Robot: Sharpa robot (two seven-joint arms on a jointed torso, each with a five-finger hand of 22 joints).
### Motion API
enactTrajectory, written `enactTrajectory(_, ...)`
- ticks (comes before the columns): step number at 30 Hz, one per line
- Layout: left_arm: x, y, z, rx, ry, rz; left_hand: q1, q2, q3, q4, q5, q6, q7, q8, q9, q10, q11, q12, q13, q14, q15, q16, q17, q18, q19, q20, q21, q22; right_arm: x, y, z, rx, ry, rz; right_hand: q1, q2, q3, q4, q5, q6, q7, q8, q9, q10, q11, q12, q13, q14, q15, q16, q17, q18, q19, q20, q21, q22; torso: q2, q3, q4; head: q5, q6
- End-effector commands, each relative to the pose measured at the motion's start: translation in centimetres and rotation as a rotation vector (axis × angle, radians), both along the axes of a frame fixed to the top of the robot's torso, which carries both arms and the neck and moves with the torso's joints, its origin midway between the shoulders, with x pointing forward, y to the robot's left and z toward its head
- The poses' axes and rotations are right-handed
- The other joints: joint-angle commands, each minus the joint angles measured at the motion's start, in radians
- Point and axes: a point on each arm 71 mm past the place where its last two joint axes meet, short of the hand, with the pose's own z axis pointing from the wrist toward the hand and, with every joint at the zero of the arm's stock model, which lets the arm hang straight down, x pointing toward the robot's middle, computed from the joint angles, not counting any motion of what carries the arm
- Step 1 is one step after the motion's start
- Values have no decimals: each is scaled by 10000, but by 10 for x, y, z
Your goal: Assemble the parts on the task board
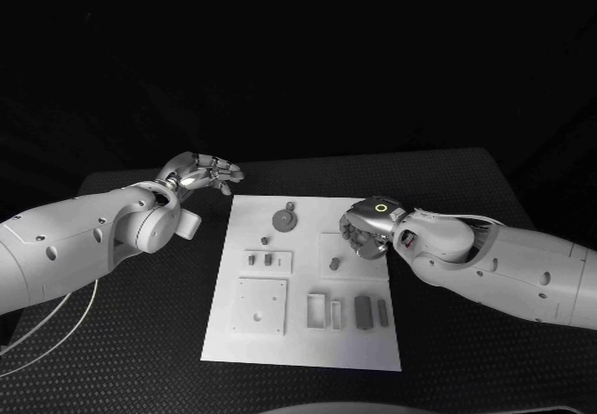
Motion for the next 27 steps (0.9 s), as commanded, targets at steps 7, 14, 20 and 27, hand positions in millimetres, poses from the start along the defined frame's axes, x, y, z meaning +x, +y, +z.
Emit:
enactTrajectory(7,0,-2,1,-110,-24,-120,37,60,-69,6,-51,-77,-10,-4,-9,-29,17,13,-18,-72,6,60,15,45,85,2,-46,16,-5,-9,-21,-1001,515,-207,127,286,-41,-136,-20,241,-80,146,166,338,-148,177,256,286,-184,346,183,141,401,-179,266,211,1,6,-10,-16,-7)
enactTrajectory(14,0,-2,1,-111,-25,-123,40,62,-69,6,-52,-77,-10,-3,-10,-28,17,13,-22,-72,5,62,21,45,88,2,-49,18,-5,-8,-19,-993,302,-218,92,402,-223,-196,-19,256,-91,167,233,367,-179,192,346,320,-230,453,235,141,481,-228,328,298,-1,6,-1,-17,-16)
enactTrajectory(20,0,-2,1,-114,-26,-132,40,64,-70,7,-52,-78,-9,-3,-11,-28,17,14,-25,-72,5,63,25,45,90,2,-50,20,-5,-7,-19,-1050,171,-288,88,402,-258,-213,-19,274,-100,177,254,391,-194,200,372,339,-245,490,252,141,510,-242,346,322,1,1,-2,-19,-19)
enactTrajectory(27,0,-2,1,-107,-32,-109,38,63,-73,8,-52,-81,-8,-3,-13,-28,18,14,-29,-74,6,64,31,44,92,2,-53,22,-6,-6,-18,-1074,84,-300,92,394,-273,-224,-18,298,-111,187,279,426,-214,210,402,363,-266,531,269,141,551,-262,368,350,-2,-3,2,-28,-14)
